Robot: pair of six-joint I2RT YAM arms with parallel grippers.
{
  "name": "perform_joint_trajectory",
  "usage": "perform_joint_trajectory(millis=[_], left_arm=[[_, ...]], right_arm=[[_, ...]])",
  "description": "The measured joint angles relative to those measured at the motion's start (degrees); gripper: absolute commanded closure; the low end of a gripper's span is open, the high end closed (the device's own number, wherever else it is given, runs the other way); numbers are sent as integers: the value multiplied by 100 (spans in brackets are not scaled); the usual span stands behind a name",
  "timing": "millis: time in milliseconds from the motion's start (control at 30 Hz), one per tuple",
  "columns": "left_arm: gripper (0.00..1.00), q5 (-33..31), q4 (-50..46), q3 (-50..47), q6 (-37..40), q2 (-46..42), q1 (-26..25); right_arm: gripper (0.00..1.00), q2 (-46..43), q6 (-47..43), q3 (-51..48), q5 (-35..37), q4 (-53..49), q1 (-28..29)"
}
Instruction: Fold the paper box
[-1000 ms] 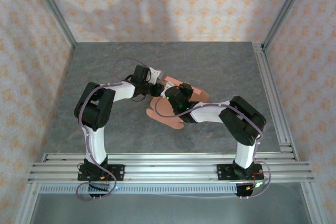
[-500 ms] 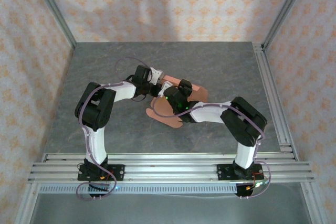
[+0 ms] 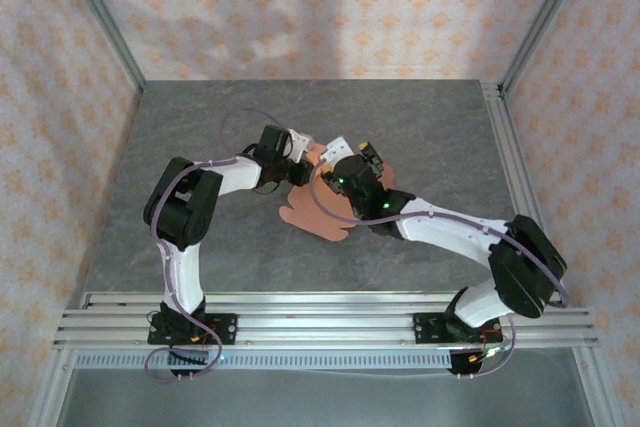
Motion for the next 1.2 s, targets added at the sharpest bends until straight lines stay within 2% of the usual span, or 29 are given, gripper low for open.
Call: perform_joint_trajectory(millis=[133,400,500,667,1000,1200], left_arm=[[81,-299,131,-170,140,-105,-168],[81,-973,518,-402,337,-170,-498],[81,-1043,581,-424,378,-170,-549],[81,-1040,715,-560,415,-170,-581],[81,-970,734,-595,393,-170,-584],[80,-953,732,-595,354,-170,-586]], right_arm=[[17,-122,997,428,-597,-439,-363],[23,-76,3233,1207,-2339,-1095,-1971],[24,166,3753,1246,-2811,-1139,-2299],[26,772,3954,1235,-3582,-1180,-2452],[33,1766,3558,960,-5058,-542,-2463],[34,1928,3442,925,-5488,-332,-2481]])
